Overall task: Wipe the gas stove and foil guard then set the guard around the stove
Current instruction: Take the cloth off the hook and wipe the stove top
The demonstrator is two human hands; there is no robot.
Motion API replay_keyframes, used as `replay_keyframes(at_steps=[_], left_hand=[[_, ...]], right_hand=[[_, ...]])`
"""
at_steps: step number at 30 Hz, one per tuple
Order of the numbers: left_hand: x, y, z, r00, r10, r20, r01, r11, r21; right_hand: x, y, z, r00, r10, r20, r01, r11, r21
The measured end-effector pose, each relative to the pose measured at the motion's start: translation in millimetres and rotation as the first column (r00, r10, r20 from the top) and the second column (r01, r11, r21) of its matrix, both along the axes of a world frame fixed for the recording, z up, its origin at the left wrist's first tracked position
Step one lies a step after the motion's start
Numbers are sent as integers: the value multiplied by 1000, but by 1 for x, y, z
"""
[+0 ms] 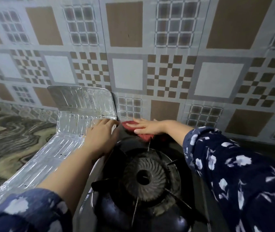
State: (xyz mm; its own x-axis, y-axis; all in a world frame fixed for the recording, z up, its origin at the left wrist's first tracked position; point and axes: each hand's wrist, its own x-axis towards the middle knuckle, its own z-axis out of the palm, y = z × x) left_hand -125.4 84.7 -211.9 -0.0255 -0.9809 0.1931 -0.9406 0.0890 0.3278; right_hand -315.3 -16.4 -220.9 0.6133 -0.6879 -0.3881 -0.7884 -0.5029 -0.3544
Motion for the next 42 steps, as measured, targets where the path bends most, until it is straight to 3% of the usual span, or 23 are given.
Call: replay_keyframes(at_steps=[2, 4, 7, 11, 13, 16, 18, 24, 27, 31, 36, 38, 42], left_hand=[[-12, 4, 1, 1000, -16, 20, 15, 999, 33], [-26, 14, 4, 998, -42, 38, 40, 998, 49], [-52, 33, 10, 993, -100, 64, 94, 992, 88], [-82, 58, 14, 983, -172, 57, 167, 983, 80], [-94, 68, 16, 977, -206, 51, 203, 977, 62], [-102, 80, 19, 967, -251, 46, 250, 968, 32], [-99, 86, 18, 958, -282, 46, 281, 959, 25], [-76, 102, 9, 945, -326, 28, 326, 945, -12], [-68, 111, 10, 933, -359, 8, 359, 933, -20], [-38, 137, 7, 898, -440, 24, 441, 897, -38], [18, 170, 3, 882, -471, 27, 472, 877, -87], [42, 180, 0, 882, -471, 19, 471, 877, -93], [96, 193, -11, 911, -412, -18, 409, 907, -97]], right_hand=[[-34, 11, 0, 994, -110, 29, 109, 994, 24], [-73, 32, -3, 971, -239, 1, 238, 969, -62], [-123, 75, -7, 898, -435, -73, 405, 878, -253], [-145, 136, -18, 774, -629, -63, 582, 748, -318], [-152, 164, -25, 692, -721, -47, 657, 655, -374], [-175, 196, -26, 489, -871, -44, 790, 463, -402], [-185, 211, -22, 416, -908, -51, 830, 403, -385], [-137, 262, -28, 592, -806, -9, 734, 545, -405], [-101, 295, -29, 604, -797, 31, 731, 538, -419], [-41, 350, -31, 521, -852, 45, 780, 454, -430], [61, 393, -45, 334, -925, 183, 829, 195, -525], [106, 400, -54, 387, -870, 305, 804, 156, -574], [169, 386, -59, 575, -730, 370, 722, 240, -649]])
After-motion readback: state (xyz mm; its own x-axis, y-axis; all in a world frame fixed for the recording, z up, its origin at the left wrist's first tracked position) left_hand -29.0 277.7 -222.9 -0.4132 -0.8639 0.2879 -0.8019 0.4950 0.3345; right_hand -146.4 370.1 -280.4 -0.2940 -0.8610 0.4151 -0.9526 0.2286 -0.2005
